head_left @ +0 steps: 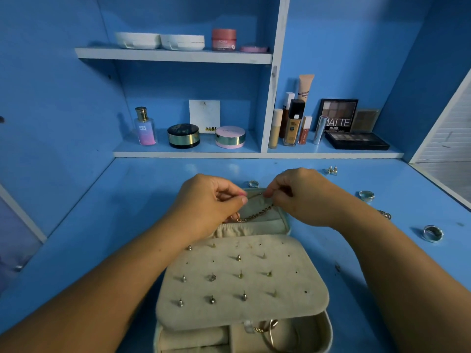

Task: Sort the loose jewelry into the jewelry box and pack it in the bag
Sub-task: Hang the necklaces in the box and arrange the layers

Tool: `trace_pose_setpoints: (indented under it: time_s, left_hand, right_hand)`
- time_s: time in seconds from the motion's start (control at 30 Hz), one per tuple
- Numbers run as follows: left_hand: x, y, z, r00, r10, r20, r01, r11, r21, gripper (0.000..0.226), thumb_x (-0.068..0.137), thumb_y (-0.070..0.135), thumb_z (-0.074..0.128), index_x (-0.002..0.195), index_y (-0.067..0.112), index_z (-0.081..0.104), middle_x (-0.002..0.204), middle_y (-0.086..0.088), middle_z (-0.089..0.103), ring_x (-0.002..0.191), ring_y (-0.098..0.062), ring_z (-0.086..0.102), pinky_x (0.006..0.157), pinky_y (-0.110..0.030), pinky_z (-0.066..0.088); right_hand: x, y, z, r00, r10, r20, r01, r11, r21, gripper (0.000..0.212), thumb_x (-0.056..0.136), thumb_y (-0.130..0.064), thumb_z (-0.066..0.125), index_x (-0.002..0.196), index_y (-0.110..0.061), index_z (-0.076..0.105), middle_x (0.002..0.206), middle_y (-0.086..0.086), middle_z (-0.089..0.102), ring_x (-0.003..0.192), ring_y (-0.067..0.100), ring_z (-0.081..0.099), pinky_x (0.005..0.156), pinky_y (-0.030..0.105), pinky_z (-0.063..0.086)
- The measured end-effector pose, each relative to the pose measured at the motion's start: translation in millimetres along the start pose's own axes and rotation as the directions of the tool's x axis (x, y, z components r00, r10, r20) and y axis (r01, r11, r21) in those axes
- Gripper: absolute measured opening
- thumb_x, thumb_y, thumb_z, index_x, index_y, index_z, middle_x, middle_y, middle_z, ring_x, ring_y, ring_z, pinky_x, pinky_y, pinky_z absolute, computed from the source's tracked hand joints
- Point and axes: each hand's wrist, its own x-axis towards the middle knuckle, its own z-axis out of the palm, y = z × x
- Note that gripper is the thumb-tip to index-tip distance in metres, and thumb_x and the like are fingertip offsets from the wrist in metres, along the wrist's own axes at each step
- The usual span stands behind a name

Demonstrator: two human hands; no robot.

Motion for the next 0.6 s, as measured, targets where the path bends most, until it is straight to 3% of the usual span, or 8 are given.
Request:
trace_pose_setpoints:
  time_s: [0.1,0.2,0.4,0.53,0.6]
  left_hand:
    - [0.5,-1.2,1.0,1.000,0.029,-0.007,-0.028,0.997,0.066,0.018,0.084,0.013,0.074,0.079,0.030,0.073,0.066,0.004,0.073,0.059,-0.005,0.068,0.062,-0.019,0.053]
    - [-1.3,0.2,1.0,0.999,0.038,0.002,-0.038,0.993,0.114,0.023,0.084,0.015,0.074,0.076,0.036,0.071,0.066,0.010,0.071,0.055,0.000,0.066,0.060,-0.013,0.052]
    - [-1.7,0.6,1.8,0.999,0.040,-0.003,-0.039,0.977,0.209,0.008,0.084,0.019,0.074,0.083,0.026,0.077,0.052,0.025,0.063,0.050,0.009,0.056,0.052,-0.002,0.038]
    - [-2.4,1.5,0.6,0.999,0.046,0.002,-0.045,0.965,0.260,0.015,0.082,0.021,0.074,0.073,0.033,0.075,0.064,0.017,0.070,0.063,-0.001,0.065,0.058,-0.009,0.048]
    - [-3.1,2.2,0.4,0.999,0.042,0.011,-0.043,0.964,0.261,0.021,0.081,0.021,0.075,0.066,0.036,0.071,0.062,0.017,0.069,0.059,0.001,0.063,0.055,-0.007,0.045]
  right_hand:
    - [2.7,0.0,5.2,1.000,-0.007,0.008,0.008,0.999,-0.049,0.024,0.093,-0.019,0.047,0.101,-0.021,0.069,0.086,-0.010,0.055,0.069,0.004,0.051,0.059,0.016,0.038]
    - [4.8,0.2,11.9,1.000,-0.003,0.021,0.005,0.995,-0.098,0.022,0.092,-0.020,0.045,0.102,-0.023,0.064,0.084,-0.012,0.045,0.081,0.013,0.047,0.070,0.026,0.038]
    - [2.7,0.8,9.8,1.000,-0.006,-0.021,0.005,0.996,-0.085,0.010,0.091,-0.025,0.054,0.100,-0.024,0.058,0.077,-0.006,0.052,0.071,0.014,0.053,0.064,0.034,0.047]
    - [2.5,2.7,10.8,0.999,-0.027,-0.019,0.024,0.991,-0.131,0.016,0.089,-0.029,0.056,0.105,-0.028,0.060,0.089,-0.004,0.050,0.080,0.014,0.048,0.067,0.029,0.039]
    - [2.9,3.0,12.5,1.000,-0.024,-0.009,0.023,0.991,-0.135,0.018,0.088,-0.028,0.055,0.104,-0.030,0.064,0.090,-0.006,0.044,0.084,0.015,0.047,0.070,0.026,0.037]
